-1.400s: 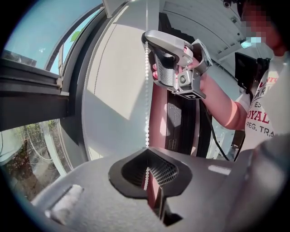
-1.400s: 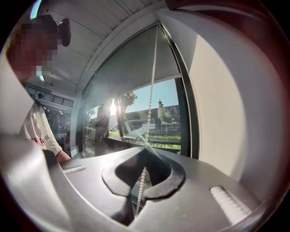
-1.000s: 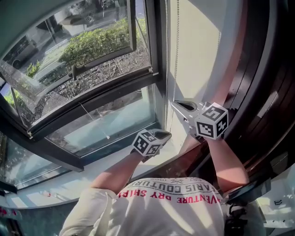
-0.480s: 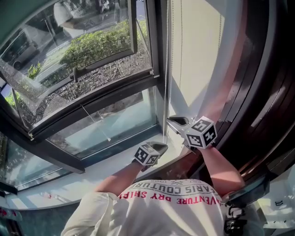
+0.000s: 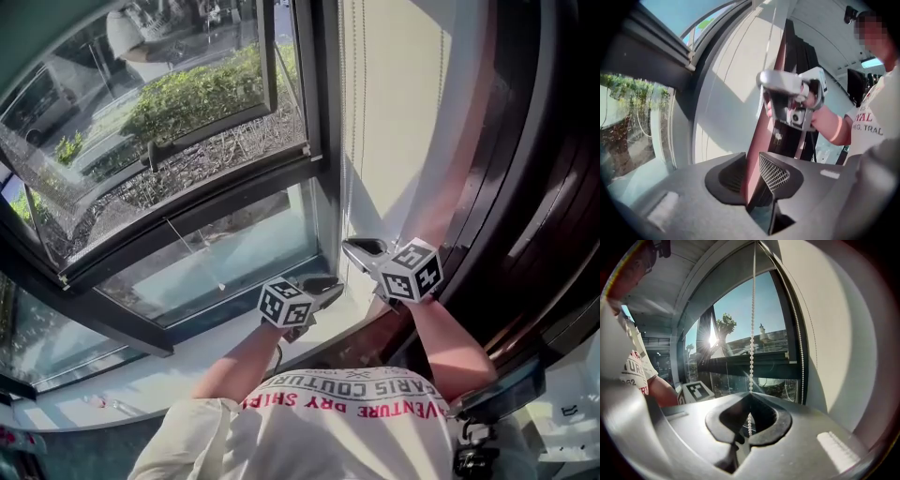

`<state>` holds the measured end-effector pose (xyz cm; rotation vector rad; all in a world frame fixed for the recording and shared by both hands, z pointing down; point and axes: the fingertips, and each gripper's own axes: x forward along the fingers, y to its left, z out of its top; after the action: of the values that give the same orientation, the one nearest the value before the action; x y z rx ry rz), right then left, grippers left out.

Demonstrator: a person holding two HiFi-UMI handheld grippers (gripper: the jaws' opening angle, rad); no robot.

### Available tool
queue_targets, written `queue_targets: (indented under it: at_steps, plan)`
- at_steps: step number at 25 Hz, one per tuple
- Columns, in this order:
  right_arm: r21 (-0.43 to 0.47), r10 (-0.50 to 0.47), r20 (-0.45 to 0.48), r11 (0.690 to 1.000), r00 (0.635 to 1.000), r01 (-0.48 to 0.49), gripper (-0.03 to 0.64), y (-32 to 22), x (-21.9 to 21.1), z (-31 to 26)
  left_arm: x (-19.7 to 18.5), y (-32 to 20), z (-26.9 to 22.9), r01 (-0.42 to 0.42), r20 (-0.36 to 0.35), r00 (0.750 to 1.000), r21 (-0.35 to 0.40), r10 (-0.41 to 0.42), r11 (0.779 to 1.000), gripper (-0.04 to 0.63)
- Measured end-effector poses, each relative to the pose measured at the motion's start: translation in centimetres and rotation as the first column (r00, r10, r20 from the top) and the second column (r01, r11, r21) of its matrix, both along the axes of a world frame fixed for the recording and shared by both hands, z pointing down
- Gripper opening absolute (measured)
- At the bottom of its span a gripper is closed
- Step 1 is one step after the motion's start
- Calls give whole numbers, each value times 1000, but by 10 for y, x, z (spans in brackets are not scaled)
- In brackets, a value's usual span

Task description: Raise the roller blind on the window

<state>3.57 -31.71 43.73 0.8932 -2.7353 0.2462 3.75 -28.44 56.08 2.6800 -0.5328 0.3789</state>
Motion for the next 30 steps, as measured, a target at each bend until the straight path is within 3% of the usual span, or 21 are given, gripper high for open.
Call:
queue_targets:
  at_steps: [6,12,22,30]
  plan:
    - [0,23,16,1000,1000,-23,7,-2,6,-1,0,-17,-104,-46,-132,989,113,61,993,100]
    - [-10,17,20,1000,1000,-17,6,-3,4,-1,5,-33,-215,-42,-227,968,256,103,966,98]
    - [-13,5,25,1000,1000,-4,6,1,-1,-2,23,-54,-329,-5,-262,957,412,124,911,92]
    - [-17,0,23,1000,1000,0,6,2,-3,-1,22,-58,-361,11,-278,953,421,118,907,38]
